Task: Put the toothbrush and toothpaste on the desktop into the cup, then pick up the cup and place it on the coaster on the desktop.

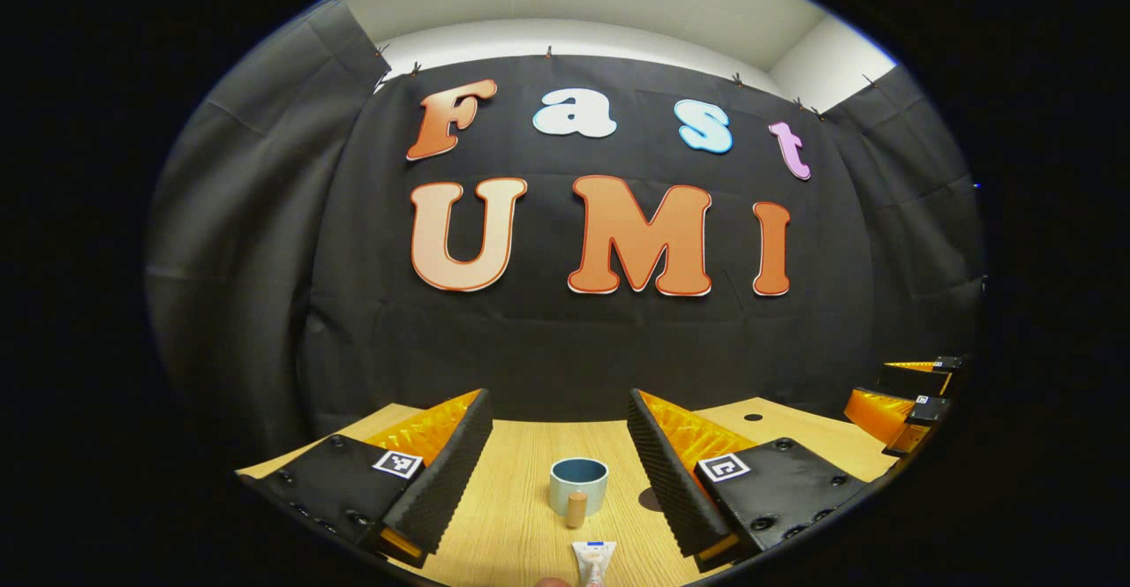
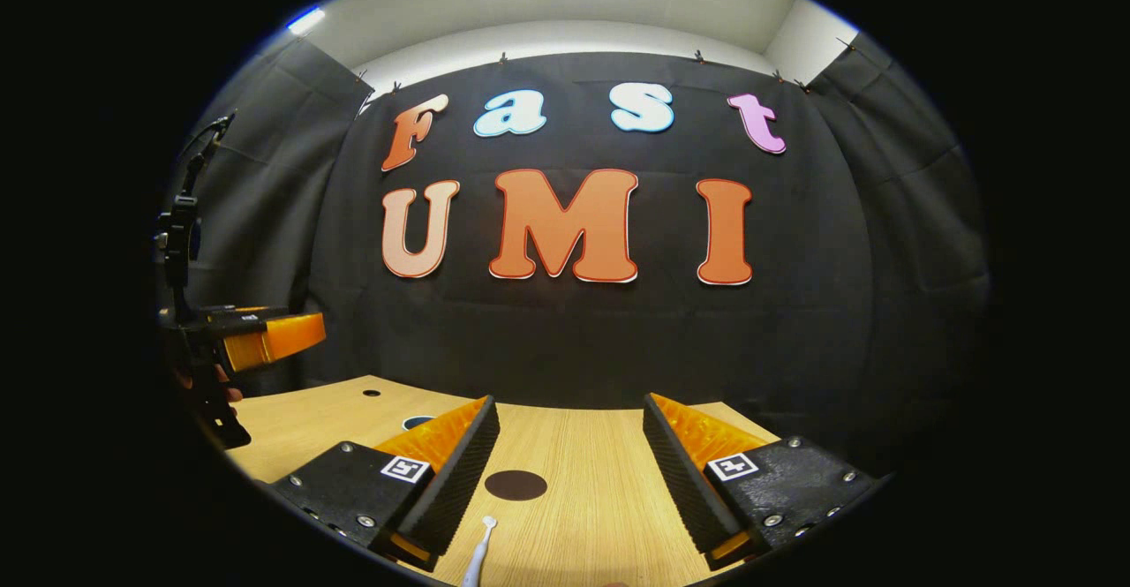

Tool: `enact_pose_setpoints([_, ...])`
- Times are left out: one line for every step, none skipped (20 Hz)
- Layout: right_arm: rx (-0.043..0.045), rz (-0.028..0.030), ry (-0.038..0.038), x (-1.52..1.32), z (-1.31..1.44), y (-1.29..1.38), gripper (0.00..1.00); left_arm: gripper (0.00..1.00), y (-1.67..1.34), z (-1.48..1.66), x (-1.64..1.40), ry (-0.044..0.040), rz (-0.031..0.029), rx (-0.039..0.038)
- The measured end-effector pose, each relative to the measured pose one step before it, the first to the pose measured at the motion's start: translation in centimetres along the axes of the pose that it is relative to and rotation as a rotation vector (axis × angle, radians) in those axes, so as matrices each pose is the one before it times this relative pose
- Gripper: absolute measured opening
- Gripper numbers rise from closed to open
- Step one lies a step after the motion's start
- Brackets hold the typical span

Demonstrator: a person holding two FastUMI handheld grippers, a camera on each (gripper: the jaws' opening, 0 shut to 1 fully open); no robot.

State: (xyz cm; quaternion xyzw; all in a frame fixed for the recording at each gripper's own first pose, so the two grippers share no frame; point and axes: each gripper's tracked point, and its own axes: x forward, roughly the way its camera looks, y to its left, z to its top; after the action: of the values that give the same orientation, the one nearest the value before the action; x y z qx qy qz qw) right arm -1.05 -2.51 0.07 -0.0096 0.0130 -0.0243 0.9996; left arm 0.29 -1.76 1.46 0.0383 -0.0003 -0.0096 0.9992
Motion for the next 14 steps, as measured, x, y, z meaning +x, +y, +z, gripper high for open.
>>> enact_pose_setpoints([-0.00659, -0.00255, 0.01453, 0.010, -0.421, -0.037, 1.00, 0.94, -0.282, -0.008, 0.024, -0.00200, -0.00327, 0.01104])
enact_pose_setpoints([-0.00710, -0.00331, 0.01766, 0.079, -0.537, -0.089, 0.99, 0.94, -0.375, -0.122, 0.135, 0.00725, -0.00495, 0.00672])
enact_pose_setpoints([-0.00543, 0.00495, 0.01578, -0.052, -0.469, 0.171, 0.99, 0.94, -0.483, -0.199, 0.109, 0.00988, -0.01257, 0.00477])
enact_pose_setpoints([-0.00316, 0.00690, 0.01334, -0.039, -0.263, 0.277, 0.99, 0.94, -0.308, -0.121, 0.008, 0.01156, -0.00927, 0.00661])
enact_pose_setpoints([-0.00088, 0.00788, 0.01176, 0.039, -0.193, 0.176, 0.99, 0.94, -0.253, -0.111, 0.165, 0.00961, -0.00671, 0.00603])
enact_pose_setpoints([-0.00459, 0.00250, 0.02703, 0.086, -0.500, 0.094, 0.99, 0.94, -0.141, -0.282, 0.196, 0.02296, -0.00750, 0.00556])
enact_pose_setpoints([-0.00985, -0.00038, 0.03135, 0.032, -0.518, -0.046, 0.96, 0.94, -0.091, -0.676, 0.149, 0.03249, -0.00395, 0.00244])
enact_pose_setpoints([-0.01270, 0.00486, 0.02414, -0.038, -0.088, 0.167, 0.99, 0.94, -0.050, -0.291, 0.101, 0.02625, -0.00287, 0.00393])
enact_pose_setpoints([-0.00987, 0.01028, 0.02035, -0.003, -0.129, 0.233, 0.99, 0.94, 0.139, -0.257, 0.151, 0.02187, 0.00196, 0.00882])
enact_pose_setpoints([-0.00573, 0.01526, 0.02128, -0.071, -0.301, 0.336, 0.98, 0.94, 0.102, -0.142, 0.195, 0.02071, 0.00459, 0.01469])
enact_pose_setpoints([-0.00120, 0.01728, 0.02084, -0.087, -0.250, 0.399, 0.98, 0.94, -0.009, -0.345, 0.063, 0.01665, -0.00201, 0.01242])
enact_pose_setpoints([0.00306, 0.01992, 0.02453, 0.010, -0.176, 0.379, 0.98, 0.94, -0.223, -0.242, 0.163, 0.01962, -0.00884, 0.00850])
enact_pose_setpoints([0.00500, 0.02341, 0.03641, 0.139, -0.587, 0.514, 0.98, 0.94, -0.329, -0.541, 0.079, 0.02420, -0.01302, 0.00725])
enact_pose_setpoints([0.01192, 0.02102, 0.05026, 0.104, -0.892, 0.472, 0.98, 0.94, -0.103, -0.350, 0.239, 0.02938, -0.01132, 0.01425])
